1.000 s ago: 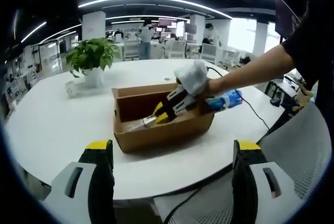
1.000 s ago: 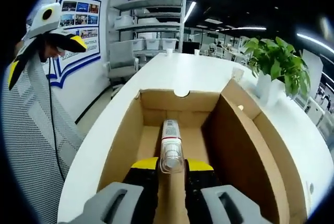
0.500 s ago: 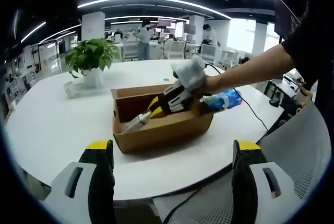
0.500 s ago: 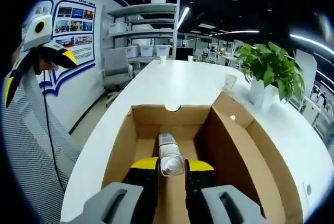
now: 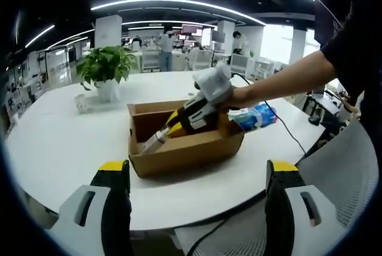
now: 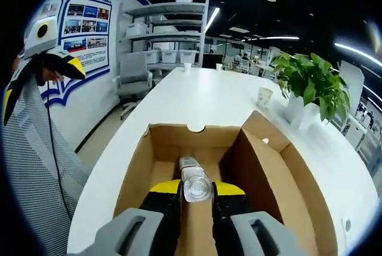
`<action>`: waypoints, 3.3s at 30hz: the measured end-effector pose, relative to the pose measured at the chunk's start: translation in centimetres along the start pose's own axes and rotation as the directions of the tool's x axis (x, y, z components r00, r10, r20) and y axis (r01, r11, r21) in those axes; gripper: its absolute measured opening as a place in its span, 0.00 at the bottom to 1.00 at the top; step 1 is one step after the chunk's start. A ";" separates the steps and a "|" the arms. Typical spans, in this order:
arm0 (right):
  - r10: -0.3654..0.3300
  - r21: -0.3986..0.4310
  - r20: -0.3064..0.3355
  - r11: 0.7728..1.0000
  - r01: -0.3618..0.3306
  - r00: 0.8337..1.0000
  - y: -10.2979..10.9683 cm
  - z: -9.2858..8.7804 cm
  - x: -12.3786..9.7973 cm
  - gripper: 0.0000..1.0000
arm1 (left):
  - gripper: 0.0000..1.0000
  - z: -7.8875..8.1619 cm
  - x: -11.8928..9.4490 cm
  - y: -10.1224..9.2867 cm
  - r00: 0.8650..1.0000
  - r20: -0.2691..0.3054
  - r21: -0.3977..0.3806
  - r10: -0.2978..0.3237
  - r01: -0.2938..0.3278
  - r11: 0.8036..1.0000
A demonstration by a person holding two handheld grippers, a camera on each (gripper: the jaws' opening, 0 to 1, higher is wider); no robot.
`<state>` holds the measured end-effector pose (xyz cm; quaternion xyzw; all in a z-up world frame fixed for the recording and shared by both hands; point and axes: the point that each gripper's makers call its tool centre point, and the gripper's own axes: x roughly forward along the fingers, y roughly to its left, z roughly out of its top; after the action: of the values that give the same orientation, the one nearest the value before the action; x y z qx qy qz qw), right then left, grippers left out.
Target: Operate the shoe box by opening the lid, removing the specified soft item, and placing it in the target area until the item is outside and the box remains undamaged.
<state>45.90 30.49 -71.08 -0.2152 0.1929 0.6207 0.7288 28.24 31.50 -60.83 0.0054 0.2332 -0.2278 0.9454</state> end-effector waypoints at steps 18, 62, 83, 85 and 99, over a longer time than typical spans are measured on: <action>-0.004 -0.033 -0.007 0.999 0.004 1.000 -0.1 0.4 0.8 0.15 | 0.90 0.1 0.0 0.0 1.000 0.008 -0.009 -0.001 0.001 1.000; 0.001 -0.088 -0.103 0.996 -0.010 0.995 0.5 2.9 -5.1 0.12 | 0.92 0.6 0.0 -0.4 0.999 0.040 0.014 -0.021 0.021 1.000; -0.036 -0.144 -0.154 0.990 0.014 0.987 -0.2 4.5 -11.6 0.13 | 0.96 1.0 -0.1 -0.9 0.997 0.061 0.037 -0.053 0.051 0.998; -0.041 -0.148 -0.156 0.989 0.017 0.987 -0.3 4.5 -12.1 0.13 | 0.96 0.9 -0.1 -0.9 0.997 0.054 0.039 -0.052 0.050 0.998; -0.081 -0.174 -0.197 0.984 0.046 0.977 -1.4 3.8 -15.9 0.13 | 0.99 1.0 -0.1 -1.4 0.996 0.061 0.060 -0.066 0.063 0.996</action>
<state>44.92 19.35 -59.11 -0.3445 0.2061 0.5860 0.7039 27.99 30.20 -59.71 0.0179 0.1968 -0.2650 0.9438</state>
